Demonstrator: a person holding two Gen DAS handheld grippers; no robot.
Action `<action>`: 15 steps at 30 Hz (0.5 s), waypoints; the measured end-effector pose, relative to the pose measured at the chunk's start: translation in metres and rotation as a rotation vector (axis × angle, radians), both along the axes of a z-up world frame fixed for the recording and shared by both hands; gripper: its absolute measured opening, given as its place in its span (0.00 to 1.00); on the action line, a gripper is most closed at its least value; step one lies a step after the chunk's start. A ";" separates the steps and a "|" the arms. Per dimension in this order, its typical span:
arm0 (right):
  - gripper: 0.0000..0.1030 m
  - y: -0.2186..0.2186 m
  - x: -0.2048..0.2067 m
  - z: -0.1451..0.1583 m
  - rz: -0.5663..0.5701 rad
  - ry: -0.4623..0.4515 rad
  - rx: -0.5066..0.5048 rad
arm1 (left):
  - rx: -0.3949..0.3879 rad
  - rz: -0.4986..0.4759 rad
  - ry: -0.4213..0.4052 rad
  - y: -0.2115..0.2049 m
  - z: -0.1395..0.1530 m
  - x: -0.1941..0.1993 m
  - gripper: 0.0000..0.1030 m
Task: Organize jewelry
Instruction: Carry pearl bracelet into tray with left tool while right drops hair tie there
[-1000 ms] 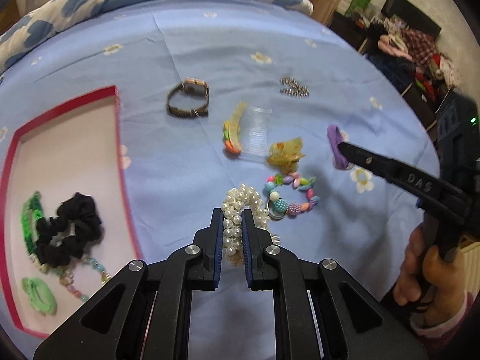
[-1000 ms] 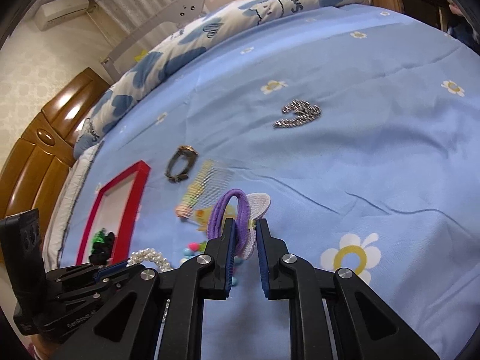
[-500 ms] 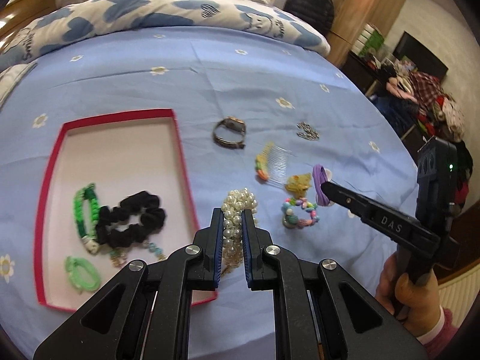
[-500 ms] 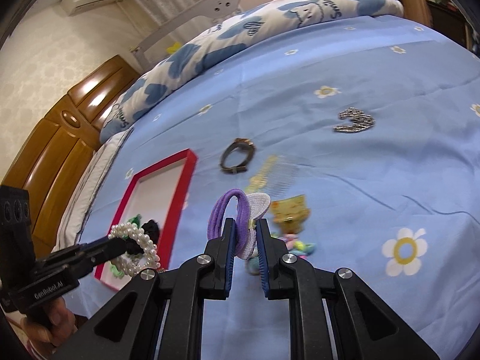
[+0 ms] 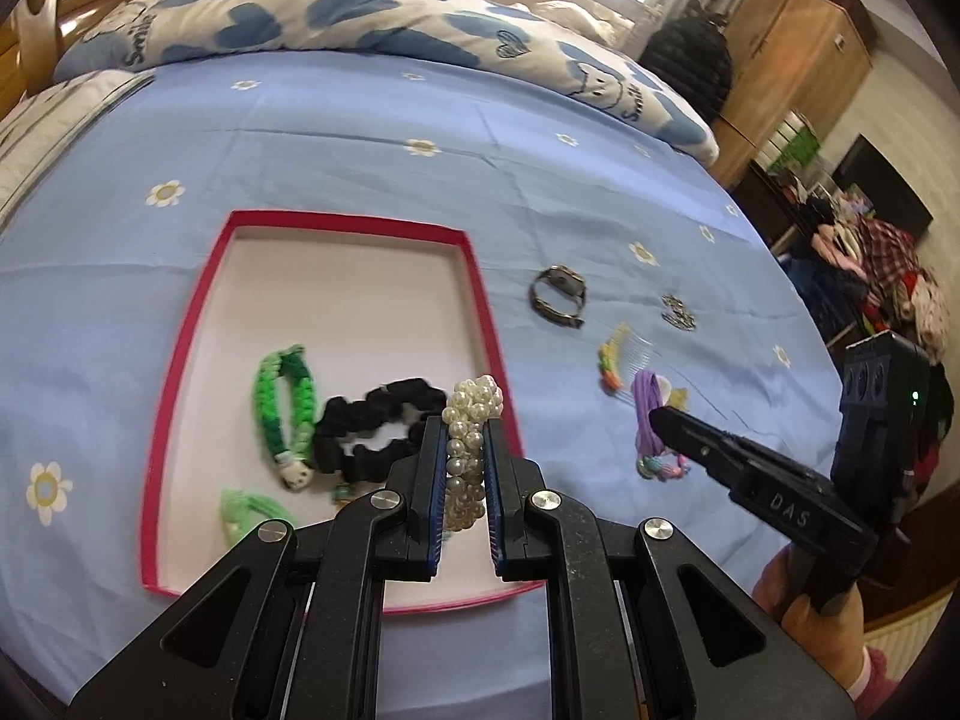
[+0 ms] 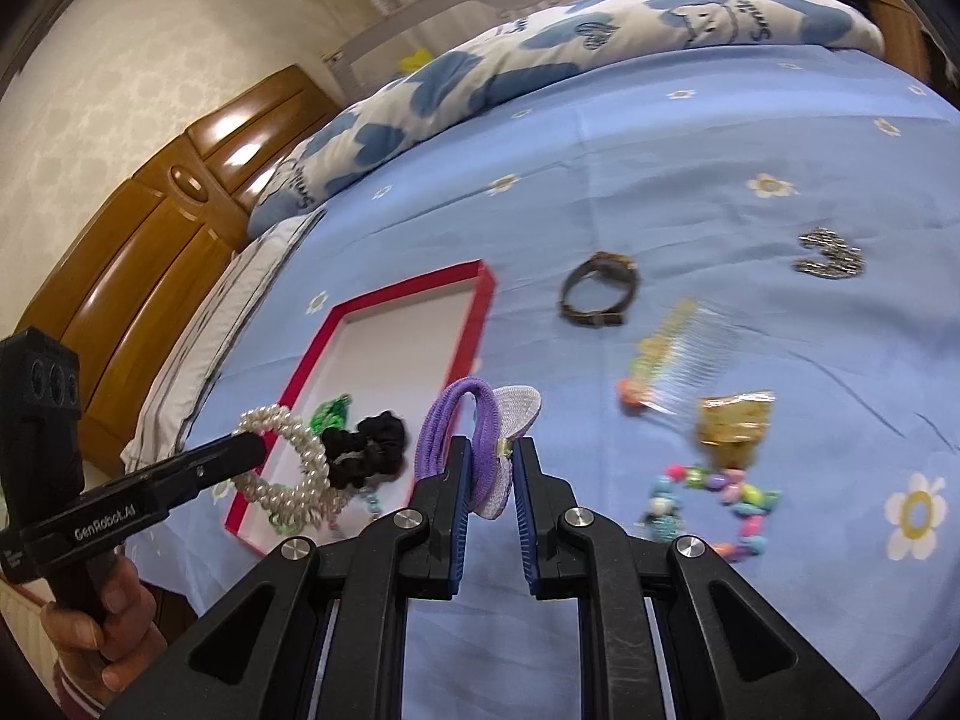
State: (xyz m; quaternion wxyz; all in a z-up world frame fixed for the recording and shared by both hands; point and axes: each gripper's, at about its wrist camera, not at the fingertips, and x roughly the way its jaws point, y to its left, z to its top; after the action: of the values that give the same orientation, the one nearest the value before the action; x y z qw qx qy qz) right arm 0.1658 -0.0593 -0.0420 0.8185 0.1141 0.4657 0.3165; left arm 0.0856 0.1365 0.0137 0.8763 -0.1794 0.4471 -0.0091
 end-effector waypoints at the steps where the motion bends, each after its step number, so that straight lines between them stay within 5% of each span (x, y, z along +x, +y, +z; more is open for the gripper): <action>1: 0.14 0.006 -0.001 0.000 0.012 0.000 0.000 | -0.006 0.009 0.004 0.004 -0.001 0.000 0.10; 15: 0.14 0.087 0.004 -0.012 0.154 0.009 -0.038 | -0.059 0.118 0.046 0.060 -0.027 0.015 0.10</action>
State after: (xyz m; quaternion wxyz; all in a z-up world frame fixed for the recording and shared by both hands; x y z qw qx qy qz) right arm 0.1702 0.0280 -0.0540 0.7918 0.0637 0.4825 0.3690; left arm 0.1005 0.1969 -0.0138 0.8591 -0.2317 0.4551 0.0336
